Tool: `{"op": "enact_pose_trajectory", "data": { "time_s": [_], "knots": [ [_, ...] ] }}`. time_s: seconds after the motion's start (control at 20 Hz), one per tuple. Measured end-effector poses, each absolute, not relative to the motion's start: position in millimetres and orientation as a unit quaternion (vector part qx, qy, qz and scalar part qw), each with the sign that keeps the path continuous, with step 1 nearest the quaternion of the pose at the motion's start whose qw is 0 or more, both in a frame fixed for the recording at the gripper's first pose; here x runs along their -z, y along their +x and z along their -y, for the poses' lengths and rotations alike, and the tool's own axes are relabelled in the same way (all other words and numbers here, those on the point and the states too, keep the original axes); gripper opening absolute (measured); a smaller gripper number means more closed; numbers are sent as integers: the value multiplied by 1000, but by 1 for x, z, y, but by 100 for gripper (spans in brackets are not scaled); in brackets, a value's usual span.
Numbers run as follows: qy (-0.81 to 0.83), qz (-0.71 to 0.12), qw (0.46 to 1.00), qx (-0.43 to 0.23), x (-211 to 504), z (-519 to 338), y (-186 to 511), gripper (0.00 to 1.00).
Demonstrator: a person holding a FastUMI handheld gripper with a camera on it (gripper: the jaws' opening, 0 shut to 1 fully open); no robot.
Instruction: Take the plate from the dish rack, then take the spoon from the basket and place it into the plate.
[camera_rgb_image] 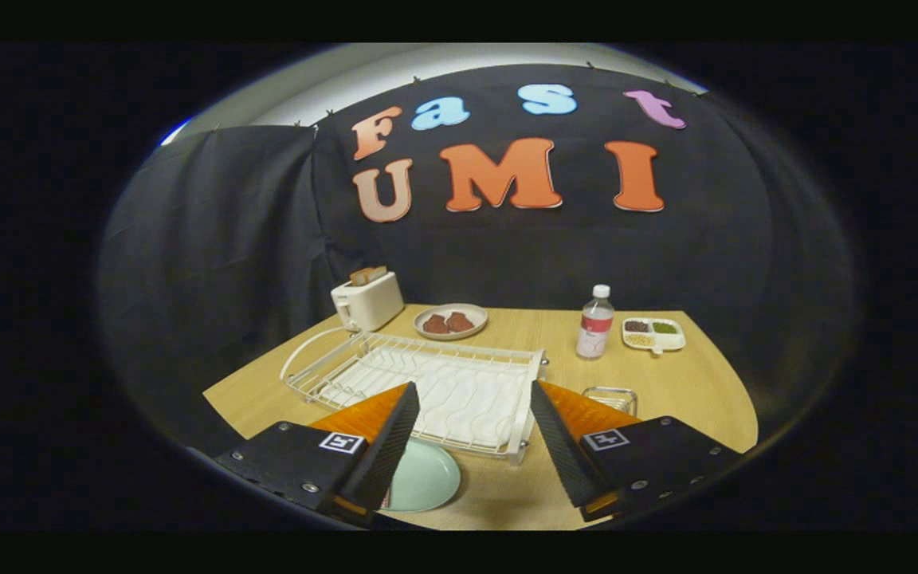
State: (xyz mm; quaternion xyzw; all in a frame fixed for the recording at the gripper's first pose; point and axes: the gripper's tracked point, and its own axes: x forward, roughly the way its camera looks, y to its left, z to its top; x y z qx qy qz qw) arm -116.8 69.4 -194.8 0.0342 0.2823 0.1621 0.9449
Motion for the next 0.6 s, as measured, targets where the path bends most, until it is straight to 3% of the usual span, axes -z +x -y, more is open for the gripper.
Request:
{"op": "enact_pose_trajectory", "data": {
  "time_s": [0.3,0.6],
  "knots": [
    [7,-185,978,-100,137,-44,-83,90],
    [9,-122,989,-84,96,-43,-76,93]
  ]
}}
